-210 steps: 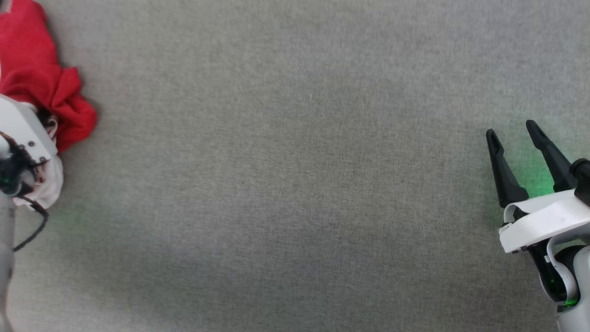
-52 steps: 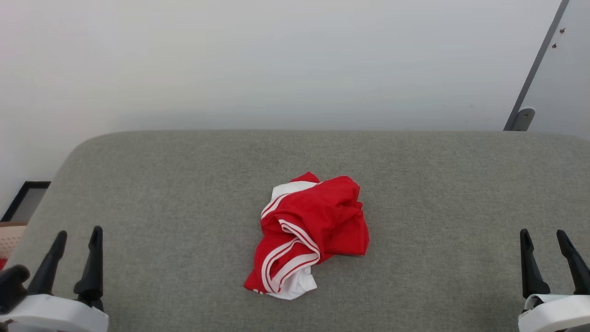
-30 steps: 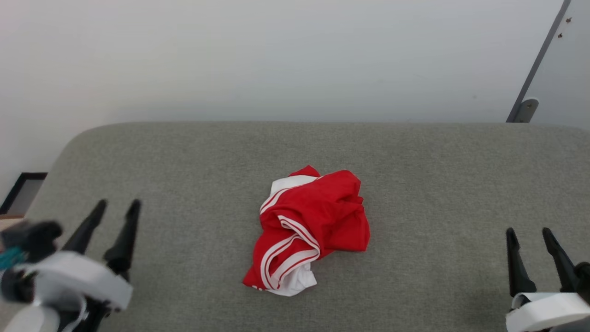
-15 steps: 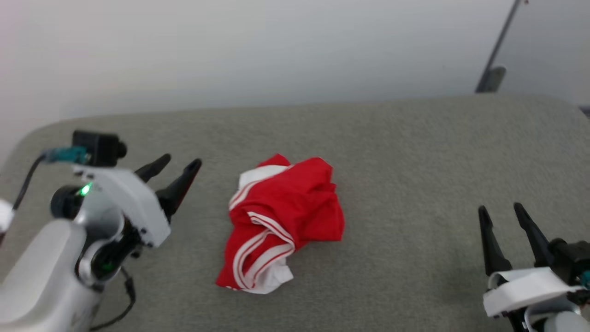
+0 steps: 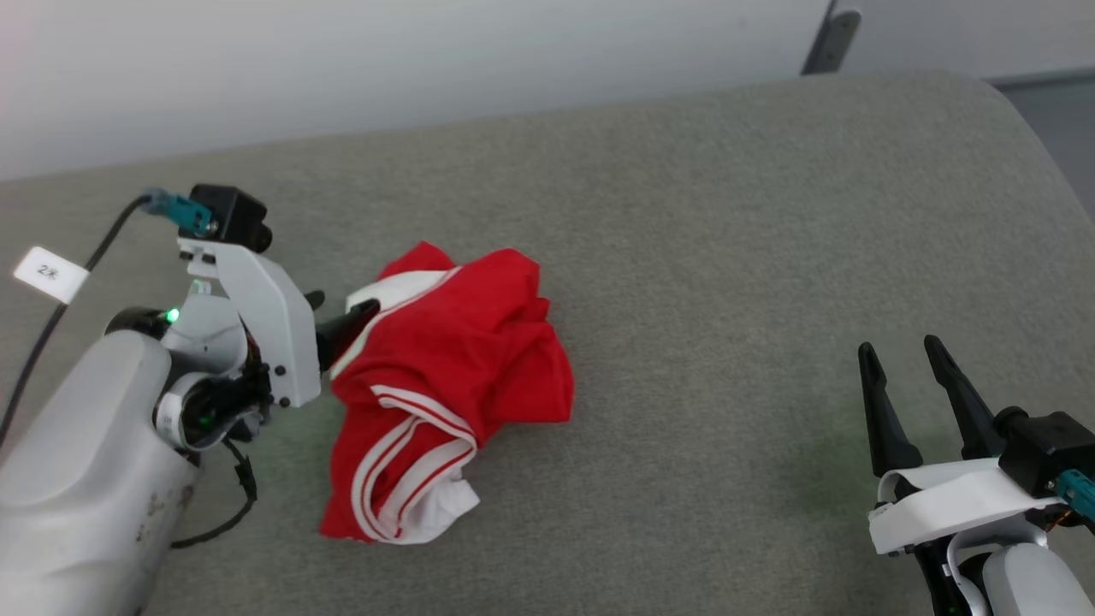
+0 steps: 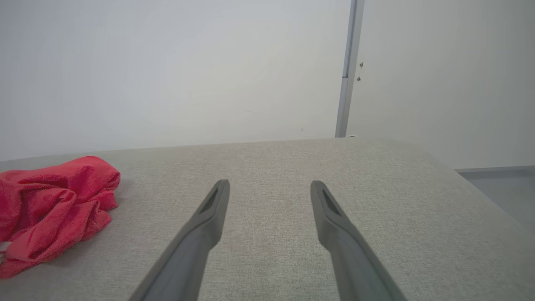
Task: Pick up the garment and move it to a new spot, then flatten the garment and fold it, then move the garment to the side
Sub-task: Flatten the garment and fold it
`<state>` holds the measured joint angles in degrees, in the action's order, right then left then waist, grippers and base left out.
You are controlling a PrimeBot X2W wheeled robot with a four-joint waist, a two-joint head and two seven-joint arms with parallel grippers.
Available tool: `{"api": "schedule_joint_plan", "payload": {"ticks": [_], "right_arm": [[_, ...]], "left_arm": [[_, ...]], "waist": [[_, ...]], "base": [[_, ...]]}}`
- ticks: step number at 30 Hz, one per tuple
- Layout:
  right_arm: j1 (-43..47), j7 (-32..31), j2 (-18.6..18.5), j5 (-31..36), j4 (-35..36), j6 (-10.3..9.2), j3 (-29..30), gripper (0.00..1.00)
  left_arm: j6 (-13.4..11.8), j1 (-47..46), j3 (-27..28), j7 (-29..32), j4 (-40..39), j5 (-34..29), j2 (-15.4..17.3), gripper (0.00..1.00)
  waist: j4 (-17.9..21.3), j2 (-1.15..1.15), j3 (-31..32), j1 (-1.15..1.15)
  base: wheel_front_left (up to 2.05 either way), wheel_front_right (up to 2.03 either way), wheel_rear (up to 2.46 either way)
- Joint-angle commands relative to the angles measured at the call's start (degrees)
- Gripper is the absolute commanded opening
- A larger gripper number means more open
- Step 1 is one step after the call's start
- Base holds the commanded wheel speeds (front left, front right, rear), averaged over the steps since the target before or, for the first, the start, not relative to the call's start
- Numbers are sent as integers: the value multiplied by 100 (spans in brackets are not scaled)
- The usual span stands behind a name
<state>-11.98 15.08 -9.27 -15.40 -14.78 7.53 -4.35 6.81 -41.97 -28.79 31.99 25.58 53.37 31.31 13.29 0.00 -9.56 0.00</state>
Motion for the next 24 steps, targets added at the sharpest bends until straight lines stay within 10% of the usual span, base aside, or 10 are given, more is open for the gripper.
{"api": "schedule_joint_plan", "payload": {"ticks": [1,14,15,18,24], "right_arm": [[-56,9,19,2,14,-8,-6,100],[-141,6,97,66,-26,-8,27,100],[-142,6,96,70,-29,-8,21,100],[-156,6,95,80,-44,-8,12,100],[-148,6,94,94,-80,-8,31,100]], "left_arm": [[25,-65,-37,57,107,17,-13,100],[38,-250,-300,480,885,123,-205,96],[42,-265,-316,454,895,118,-214,58],[53,-329,-346,418,902,133,-249,0],[69,-544,-436,268,701,54,-211,0]], "waist": [[267,0,-274,0],[264,0,-380,0],[253,0,-382,0],[221,0,-374,0],[164,0,-312,0]], "base": [[0,0,0],[0,0,0],[0,0,0],[0,0,0],[0,0,0]]}}
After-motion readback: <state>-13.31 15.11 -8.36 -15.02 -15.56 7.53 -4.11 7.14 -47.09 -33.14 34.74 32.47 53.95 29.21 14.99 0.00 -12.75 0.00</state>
